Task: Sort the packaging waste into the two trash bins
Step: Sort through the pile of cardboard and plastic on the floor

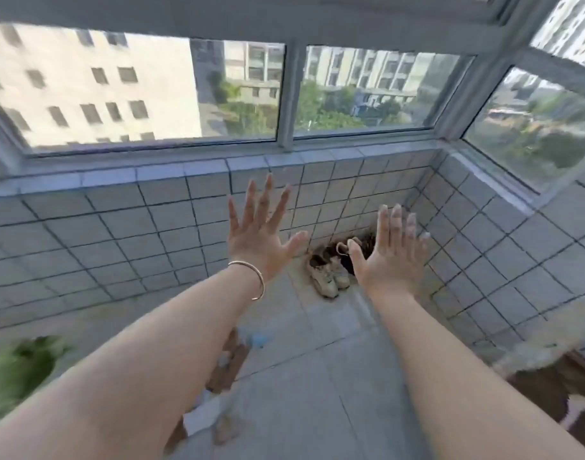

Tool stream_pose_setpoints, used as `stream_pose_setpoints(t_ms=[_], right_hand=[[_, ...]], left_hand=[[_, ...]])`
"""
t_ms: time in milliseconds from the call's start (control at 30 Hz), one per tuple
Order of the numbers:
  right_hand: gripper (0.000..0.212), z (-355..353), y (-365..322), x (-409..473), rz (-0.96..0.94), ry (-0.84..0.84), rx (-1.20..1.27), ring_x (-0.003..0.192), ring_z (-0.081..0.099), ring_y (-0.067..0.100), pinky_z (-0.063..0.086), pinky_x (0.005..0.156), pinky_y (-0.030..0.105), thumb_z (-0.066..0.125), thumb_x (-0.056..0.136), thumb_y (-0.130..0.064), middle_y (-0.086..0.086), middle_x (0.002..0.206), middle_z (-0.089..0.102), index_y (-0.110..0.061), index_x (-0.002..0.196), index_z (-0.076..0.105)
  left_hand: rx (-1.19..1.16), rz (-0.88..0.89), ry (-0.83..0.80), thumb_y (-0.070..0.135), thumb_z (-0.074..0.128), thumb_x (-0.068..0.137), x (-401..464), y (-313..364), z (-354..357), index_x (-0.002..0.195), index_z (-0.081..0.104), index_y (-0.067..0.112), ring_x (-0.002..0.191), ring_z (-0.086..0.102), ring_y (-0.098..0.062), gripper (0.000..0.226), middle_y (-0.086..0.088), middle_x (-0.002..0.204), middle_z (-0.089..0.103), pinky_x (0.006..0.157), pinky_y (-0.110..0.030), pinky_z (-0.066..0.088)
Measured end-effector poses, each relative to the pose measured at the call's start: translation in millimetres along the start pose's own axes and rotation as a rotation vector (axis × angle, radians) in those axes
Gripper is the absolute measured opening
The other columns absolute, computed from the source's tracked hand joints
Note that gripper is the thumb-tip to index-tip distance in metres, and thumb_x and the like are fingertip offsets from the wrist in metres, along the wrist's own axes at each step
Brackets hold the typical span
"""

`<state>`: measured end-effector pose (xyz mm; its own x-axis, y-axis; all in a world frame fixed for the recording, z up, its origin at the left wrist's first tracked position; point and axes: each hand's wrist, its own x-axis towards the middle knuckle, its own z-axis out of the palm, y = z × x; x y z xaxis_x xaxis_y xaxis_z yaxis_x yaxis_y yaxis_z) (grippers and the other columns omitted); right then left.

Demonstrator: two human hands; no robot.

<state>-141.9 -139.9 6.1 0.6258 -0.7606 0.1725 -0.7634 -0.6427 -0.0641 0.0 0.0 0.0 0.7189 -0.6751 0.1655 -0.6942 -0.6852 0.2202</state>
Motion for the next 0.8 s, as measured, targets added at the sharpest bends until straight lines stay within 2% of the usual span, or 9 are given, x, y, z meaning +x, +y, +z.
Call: stream_pose_setpoints(t_ms=[133, 400, 500, 600, 800], right_hand=[[0.07, 52, -94, -14, -0.139, -0.122, 0.013, 0.148, -0.01, 0.023, -0.007, 0.119, 0.045, 0.021, 0.096, -0.053, -0.002, 0.16, -0.01, -0.022, 0.15, -0.011], [0.067, 140, -248, -57, -0.313, -0.349, 0.072, 0.148, -0.009, 0.019, -0.007, 0.12, 0.041, 0.021, 0.097, -0.051, -0.004, 0.16, -0.006, -0.025, 0.15, -0.012], [0.066, 159, -281, -71, -0.389, -0.422, 0.039, 0.148, -0.009, 0.019, -0.006, 0.12, 0.04, 0.019, 0.097, -0.05, -0.003, 0.16, -0.005, -0.024, 0.149, -0.013], [0.065, 170, -306, -76, -0.446, -0.458, 0.019, 0.148, -0.009, 0.019, -0.006, 0.12, 0.04, 0.018, 0.098, -0.05, -0.003, 0.16, -0.006, -0.024, 0.15, -0.012], [0.065, 189, -350, -79, -0.579, -0.512, 0.008, 0.148, -0.009, 0.019, -0.005, 0.121, 0.039, 0.017, 0.098, -0.049, -0.002, 0.16, -0.006, -0.023, 0.15, -0.012]], left_hand=[[0.154, -0.167, 0.002, 0.06, 0.014, 0.092, -26, -112, 16, 0.134, -0.033, 0.033, 0.145, -0.021, -0.023, 0.068, 0.003, 0.155, -0.027, 0.113, -0.05, -0.017], [0.218, -0.352, -0.104, 0.054, 0.014, 0.094, -92, -289, 38, 0.136, -0.029, 0.033, 0.147, -0.014, -0.025, 0.064, 0.001, 0.158, -0.02, 0.115, -0.052, -0.012], [0.233, -0.445, -0.137, 0.052, 0.015, 0.096, -114, -327, 40, 0.135, -0.029, 0.033, 0.147, -0.013, -0.024, 0.062, 0.002, 0.158, -0.02, 0.116, -0.051, -0.011], [0.245, -0.518, -0.176, 0.051, 0.016, 0.096, -135, -354, 44, 0.143, -0.022, 0.031, 0.147, -0.013, -0.023, 0.064, 0.002, 0.158, -0.017, 0.116, -0.05, -0.012], [0.219, -0.675, -0.189, 0.049, 0.021, 0.096, -166, -386, 48, 0.147, -0.013, 0.03, 0.148, -0.009, -0.022, 0.064, 0.003, 0.159, -0.013, 0.117, -0.049, -0.009]])
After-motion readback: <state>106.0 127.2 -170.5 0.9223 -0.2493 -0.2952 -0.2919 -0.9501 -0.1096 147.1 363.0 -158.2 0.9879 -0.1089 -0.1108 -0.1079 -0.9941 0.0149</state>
